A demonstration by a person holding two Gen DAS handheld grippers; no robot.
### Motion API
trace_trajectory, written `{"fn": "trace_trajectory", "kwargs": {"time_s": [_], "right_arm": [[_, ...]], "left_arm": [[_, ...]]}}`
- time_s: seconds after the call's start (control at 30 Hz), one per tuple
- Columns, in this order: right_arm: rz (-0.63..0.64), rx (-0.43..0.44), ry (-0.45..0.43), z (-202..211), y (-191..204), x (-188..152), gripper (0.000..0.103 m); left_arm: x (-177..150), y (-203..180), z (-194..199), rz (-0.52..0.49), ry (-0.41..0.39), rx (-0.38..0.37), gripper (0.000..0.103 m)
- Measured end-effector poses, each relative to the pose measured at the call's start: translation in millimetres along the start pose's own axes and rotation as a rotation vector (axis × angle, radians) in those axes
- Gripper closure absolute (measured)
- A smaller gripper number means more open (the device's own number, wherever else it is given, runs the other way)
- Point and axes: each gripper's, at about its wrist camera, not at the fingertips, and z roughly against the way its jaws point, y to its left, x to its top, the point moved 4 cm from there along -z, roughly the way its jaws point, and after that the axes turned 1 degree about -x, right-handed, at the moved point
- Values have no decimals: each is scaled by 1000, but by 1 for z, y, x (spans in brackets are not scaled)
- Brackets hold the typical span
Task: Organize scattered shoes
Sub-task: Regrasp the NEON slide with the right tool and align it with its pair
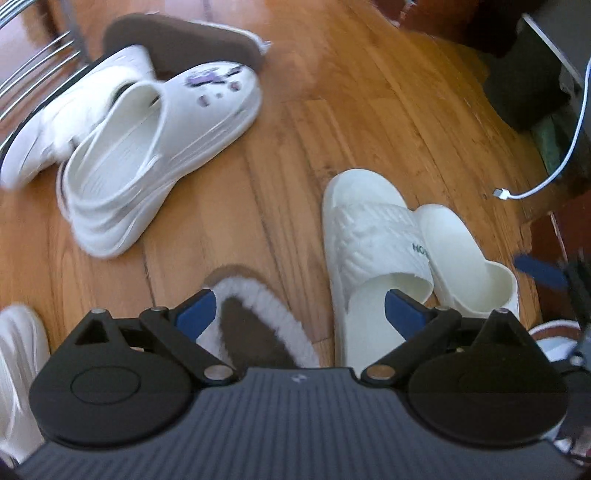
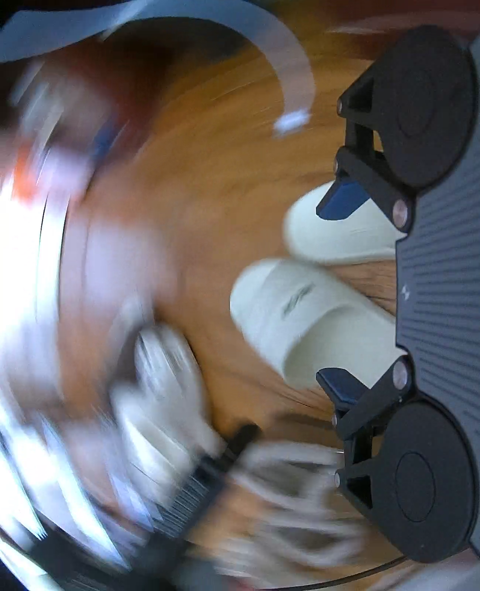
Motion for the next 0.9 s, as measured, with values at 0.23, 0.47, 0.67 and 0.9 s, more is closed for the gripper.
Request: {"fn": "trace_trajectory", "kwargs": {"time_s": [0.23,0.47,0.67,0.9], "right_arm": [[543,105,171,-77,19,37,13],[419,181,250,-126,15,63,10],[263,144,263,-127,8,62,32],[-338,59,132,-87,-76,64,37]], "left_arm": [[-20,2,-7,69,28,-2,4],[-29,9,-21,40,75,27,4],[-29,13,-17,61,71,0,4],[-26,-1,6,-1,-44,-1,4]]}}
